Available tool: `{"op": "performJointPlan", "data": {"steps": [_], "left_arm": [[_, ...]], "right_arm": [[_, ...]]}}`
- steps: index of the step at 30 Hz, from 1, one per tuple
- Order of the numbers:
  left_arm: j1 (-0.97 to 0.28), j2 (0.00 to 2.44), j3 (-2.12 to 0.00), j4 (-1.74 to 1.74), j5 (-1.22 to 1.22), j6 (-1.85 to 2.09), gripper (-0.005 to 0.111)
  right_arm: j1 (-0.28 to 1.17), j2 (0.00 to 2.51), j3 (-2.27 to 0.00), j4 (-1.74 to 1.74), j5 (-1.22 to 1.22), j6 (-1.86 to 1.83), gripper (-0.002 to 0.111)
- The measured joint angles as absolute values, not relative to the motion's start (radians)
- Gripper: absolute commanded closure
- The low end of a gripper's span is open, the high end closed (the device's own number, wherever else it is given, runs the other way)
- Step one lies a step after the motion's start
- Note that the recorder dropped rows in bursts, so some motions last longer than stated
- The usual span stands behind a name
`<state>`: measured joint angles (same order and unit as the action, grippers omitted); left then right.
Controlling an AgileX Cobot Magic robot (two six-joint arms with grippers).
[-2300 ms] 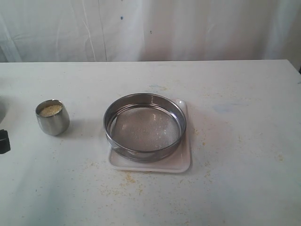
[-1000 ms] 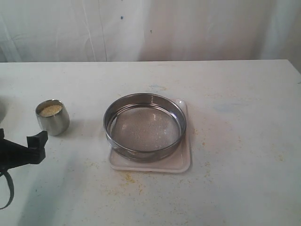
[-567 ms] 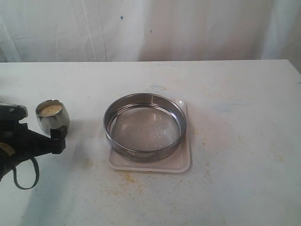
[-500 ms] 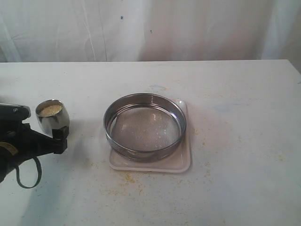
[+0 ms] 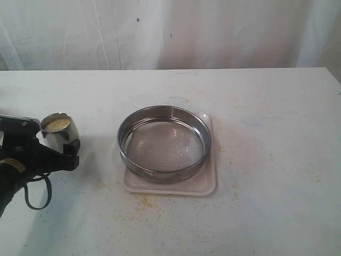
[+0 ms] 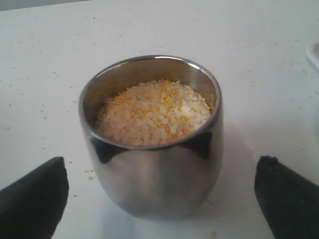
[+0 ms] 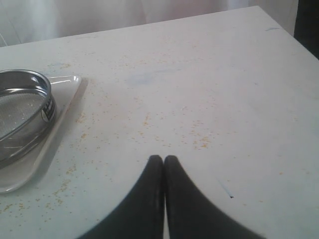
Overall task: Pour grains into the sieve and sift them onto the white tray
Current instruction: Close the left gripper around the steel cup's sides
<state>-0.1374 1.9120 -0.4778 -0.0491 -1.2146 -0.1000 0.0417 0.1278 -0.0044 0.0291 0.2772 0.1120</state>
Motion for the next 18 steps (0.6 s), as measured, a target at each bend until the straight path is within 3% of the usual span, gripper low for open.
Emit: {"op": "performJointPlan", "data": {"steps": [18], "left_arm": [[-0.137,1.912,-0.564,-0.085,-1.196,-0.1,0.006]], "right_arm": [[0.042,0.128,-0.004,0.029,0.277,0.112,0.108]]}}
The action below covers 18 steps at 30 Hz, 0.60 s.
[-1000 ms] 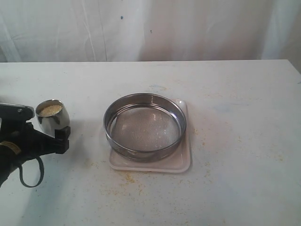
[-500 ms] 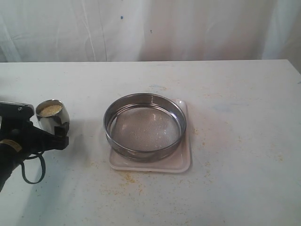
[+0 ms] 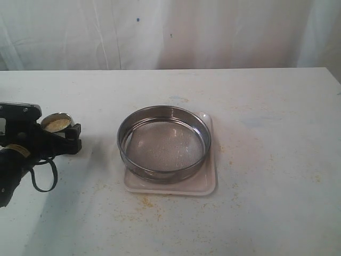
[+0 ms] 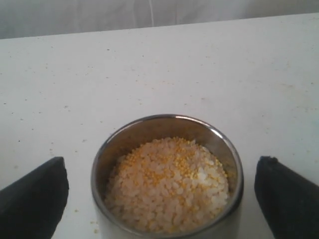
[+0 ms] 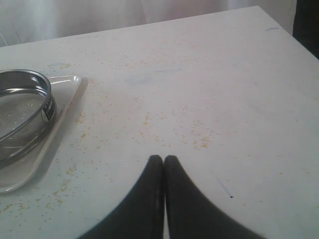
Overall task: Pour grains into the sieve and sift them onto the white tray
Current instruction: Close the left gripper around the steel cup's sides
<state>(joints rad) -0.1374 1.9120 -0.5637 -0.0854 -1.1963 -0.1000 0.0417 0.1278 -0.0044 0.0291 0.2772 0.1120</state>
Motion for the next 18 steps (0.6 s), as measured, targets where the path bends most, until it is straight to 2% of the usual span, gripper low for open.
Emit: {"op": "performJointPlan", "data": {"steps": [18], "left_arm": [[-0.137,1.942,-0.564,-0.089,-1.177,-0.102,0.006]], "right_arm": [[0.042,0.128,-0.004,0.029,0.277,0.112,0.108]]}}
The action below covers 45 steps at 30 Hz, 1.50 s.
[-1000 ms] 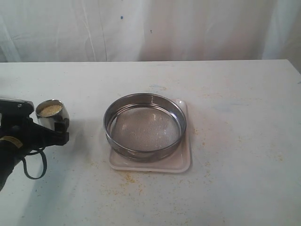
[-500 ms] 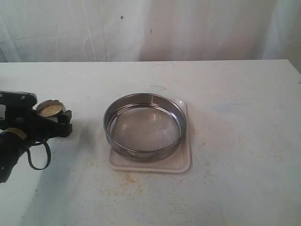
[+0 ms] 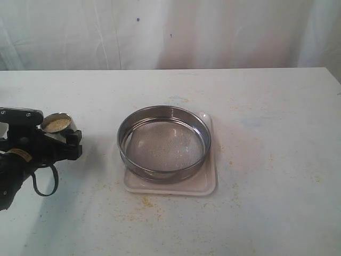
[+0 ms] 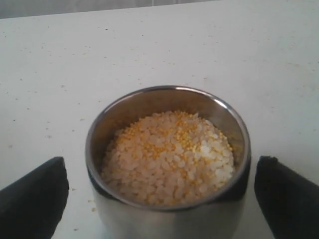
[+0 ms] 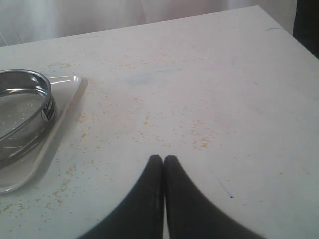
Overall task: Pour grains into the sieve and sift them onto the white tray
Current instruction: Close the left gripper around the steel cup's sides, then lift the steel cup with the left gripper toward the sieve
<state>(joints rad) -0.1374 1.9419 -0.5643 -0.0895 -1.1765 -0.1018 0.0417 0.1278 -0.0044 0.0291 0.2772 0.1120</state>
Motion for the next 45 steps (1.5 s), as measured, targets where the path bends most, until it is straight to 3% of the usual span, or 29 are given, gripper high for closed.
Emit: {"op": "performJointPlan", "data": {"steps": [31,33,40,45], "left_arm": [[-0.106,1.974,-0.586,-0.081,-1.189,-0.154,0.007],[-0.106,1.978,-0.588,-0.081,-1.184,-0.154,0.01],[-0.106,1.98,-0.588,-0.071,-1.192,-0.154,0.042],[-0.106,1.98,-0.588,-0.071,-1.192,-0.154,0.042]], "right_arm": [[0.042,0.128,-0.004,0.029,0.277,0.112,0.108],[0.042,0.128,-0.004,0.029,0.277,0.112,0.108],[0.042,0.128,-0.004,0.029,0.277,0.112,0.108],[0.042,0.128,-0.004,0.029,0.277,0.112,0.108]]}}
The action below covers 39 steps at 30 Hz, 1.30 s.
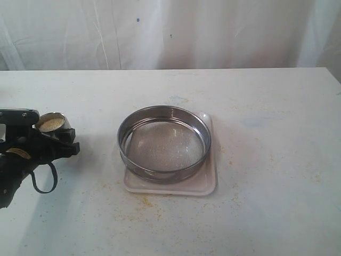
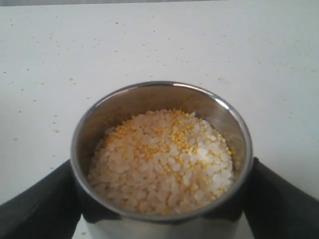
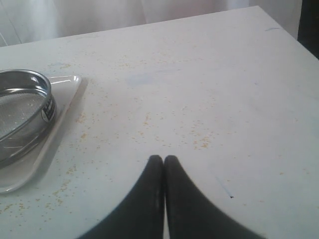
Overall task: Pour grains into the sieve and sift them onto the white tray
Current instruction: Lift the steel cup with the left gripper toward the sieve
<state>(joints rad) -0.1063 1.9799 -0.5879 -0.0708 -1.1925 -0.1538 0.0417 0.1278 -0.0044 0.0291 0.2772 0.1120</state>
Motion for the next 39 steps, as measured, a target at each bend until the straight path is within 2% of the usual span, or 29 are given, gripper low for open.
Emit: {"op": "performJointPlan", "data": {"steps": [5,7,9,13,14,39], "left_arm": [[-0.106,1.98,-0.588,-0.071,-1.195,-0.154,0.043],[-0.106,1.982,-0.588,-0.071,-1.199,-0.154,0.049],[-0.106,1.982,-0.588,-0.071,-1.199,-0.154,0.061],[-0.106,1.982,-0.588,-0.071,-1.201,-0.138,0.102],[-0.106,1.982,-0.588,-0.071,-1.201,-0.138,0.106],[-0.106,1.982,-0.588,0.105,-1.207,-0.116,0.107]], "right_arm": [[0.042,0.128,-0.004,0.029,0.277,0.112,0.108],[0.042,0.128,-0.004,0.029,0.277,0.112,0.108],[0.042,0.128,-0.004,0.029,0.277,0.112,0.108],[0.042,0.128,-0.004,0.029,0.277,0.112,0.108],[0.042,0.128,-0.004,0.029,0.277,0.112,0.108],[0.042,0.128,-0.004,0.029,0.277,0.112,0.108]]}}
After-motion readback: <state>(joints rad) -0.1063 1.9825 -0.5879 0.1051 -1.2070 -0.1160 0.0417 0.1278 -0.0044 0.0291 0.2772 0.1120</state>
